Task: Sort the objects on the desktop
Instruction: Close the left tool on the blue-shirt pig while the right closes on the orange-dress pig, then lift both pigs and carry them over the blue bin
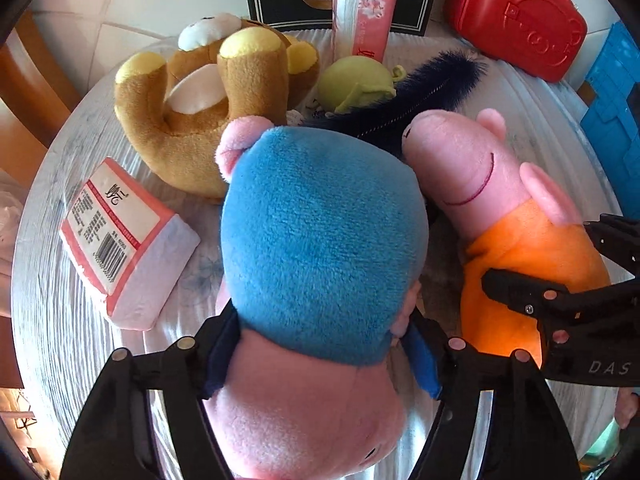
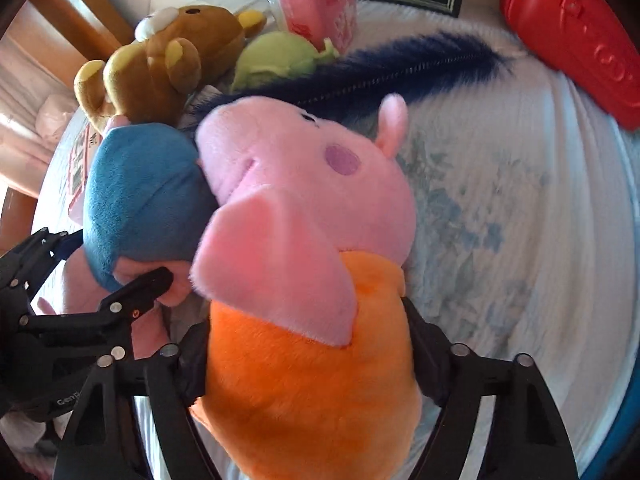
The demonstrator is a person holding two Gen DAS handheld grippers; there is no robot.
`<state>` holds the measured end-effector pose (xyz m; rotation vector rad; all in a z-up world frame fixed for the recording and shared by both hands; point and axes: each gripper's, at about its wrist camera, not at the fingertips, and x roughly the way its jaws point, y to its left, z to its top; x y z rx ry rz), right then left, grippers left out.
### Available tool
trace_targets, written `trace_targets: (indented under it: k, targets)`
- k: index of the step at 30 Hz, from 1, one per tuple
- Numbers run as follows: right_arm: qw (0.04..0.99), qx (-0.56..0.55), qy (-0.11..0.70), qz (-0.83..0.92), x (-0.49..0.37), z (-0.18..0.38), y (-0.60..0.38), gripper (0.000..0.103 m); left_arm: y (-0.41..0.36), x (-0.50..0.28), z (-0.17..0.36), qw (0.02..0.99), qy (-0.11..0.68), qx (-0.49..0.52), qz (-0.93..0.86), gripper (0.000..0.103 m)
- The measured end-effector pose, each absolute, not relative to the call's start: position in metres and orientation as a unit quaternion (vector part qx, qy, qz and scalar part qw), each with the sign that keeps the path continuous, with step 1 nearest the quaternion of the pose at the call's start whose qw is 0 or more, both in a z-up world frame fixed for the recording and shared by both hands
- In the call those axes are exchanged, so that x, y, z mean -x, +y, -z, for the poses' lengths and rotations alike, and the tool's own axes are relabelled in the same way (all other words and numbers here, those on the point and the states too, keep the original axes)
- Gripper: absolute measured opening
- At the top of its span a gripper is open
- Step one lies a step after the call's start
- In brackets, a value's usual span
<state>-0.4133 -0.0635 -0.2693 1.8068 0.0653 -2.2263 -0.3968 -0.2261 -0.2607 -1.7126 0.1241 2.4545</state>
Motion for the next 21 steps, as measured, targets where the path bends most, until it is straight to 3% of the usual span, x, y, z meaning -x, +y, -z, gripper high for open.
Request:
trace_targets:
  k: [9,21]
  targets:
    - [0.124,-0.550,0.039,0.825,0.391,0.209,-0.060,0.074,-0.228,0.369,0.207,0.056,0.015,0.511,-0.858,0.070]
    - [0.076,-0.411,0.024,0.908,0.324,0.094,-0.019,0.074,-0.190,0.316,0.095,0.065,0.004,0.380,-0.923,0.070]
